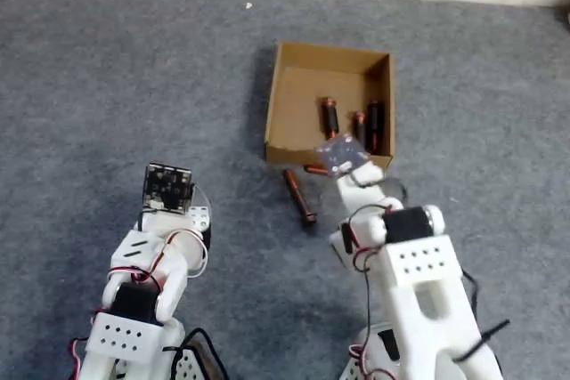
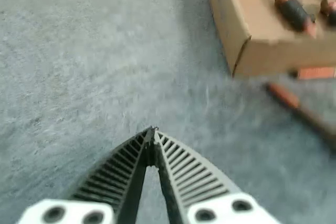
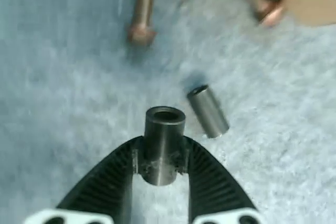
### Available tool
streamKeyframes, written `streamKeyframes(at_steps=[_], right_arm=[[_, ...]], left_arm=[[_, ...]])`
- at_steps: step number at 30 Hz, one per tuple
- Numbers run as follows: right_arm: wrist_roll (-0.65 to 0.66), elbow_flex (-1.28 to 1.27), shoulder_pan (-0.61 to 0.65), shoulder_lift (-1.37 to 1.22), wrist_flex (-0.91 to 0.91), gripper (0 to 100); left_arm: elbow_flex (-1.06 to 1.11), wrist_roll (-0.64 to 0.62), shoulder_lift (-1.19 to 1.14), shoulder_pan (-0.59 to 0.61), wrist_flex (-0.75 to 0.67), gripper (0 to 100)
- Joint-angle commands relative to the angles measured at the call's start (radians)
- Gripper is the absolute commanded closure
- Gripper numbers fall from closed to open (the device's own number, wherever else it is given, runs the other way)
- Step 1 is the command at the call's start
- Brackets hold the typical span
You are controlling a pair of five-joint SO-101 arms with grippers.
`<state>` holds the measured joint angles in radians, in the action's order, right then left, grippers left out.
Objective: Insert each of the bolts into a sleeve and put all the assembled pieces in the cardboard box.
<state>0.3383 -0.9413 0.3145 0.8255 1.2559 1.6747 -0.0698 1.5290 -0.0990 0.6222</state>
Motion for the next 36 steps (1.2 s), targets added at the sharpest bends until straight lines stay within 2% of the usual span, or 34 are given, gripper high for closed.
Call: streamKeyframes(at_steps=[1,4,7,11,15,22,27,32,36], right_arm=[[-0.095,-0.045,-0.028,0.108,-0.116,99.3],[-0.184,-0.156,-0.093,0.183,-0.246,99.3],[-0.219,-0.232,-0.213,0.269,-0.325,99.3],[-0.275,-0.318,-0.325,0.395,-0.377,99.3],[-0.325,-0.357,-0.415,0.533,-0.38,99.3],[-0.359,-0.432,-0.519,0.757,-0.38,99.3],[-0.359,-0.481,-0.565,0.886,-0.38,99.3],[-0.359,-0.51,-0.572,0.961,-0.377,99.3],[-0.359,-0.51,-0.572,0.975,-0.377,99.3]], left_arm=[[-0.073,0.18,0.012,-0.015,0.13,99],[-0.113,0.281,0.012,-0.015,0.195,99],[-0.189,0.324,0.002,-0.016,0.264,99],[-0.338,0.358,-0.001,-0.045,0.385,99],[-0.498,0.422,-0.061,-0.139,0.517,99],[-0.803,0.503,-0.615,-0.309,0.591,96],[-1.027,0.548,-0.997,-0.412,0.583,95],[-1.213,0.551,-1.25,-0.483,0.582,88],[-1.34,0.552,-1.399,-0.527,0.58,87]])
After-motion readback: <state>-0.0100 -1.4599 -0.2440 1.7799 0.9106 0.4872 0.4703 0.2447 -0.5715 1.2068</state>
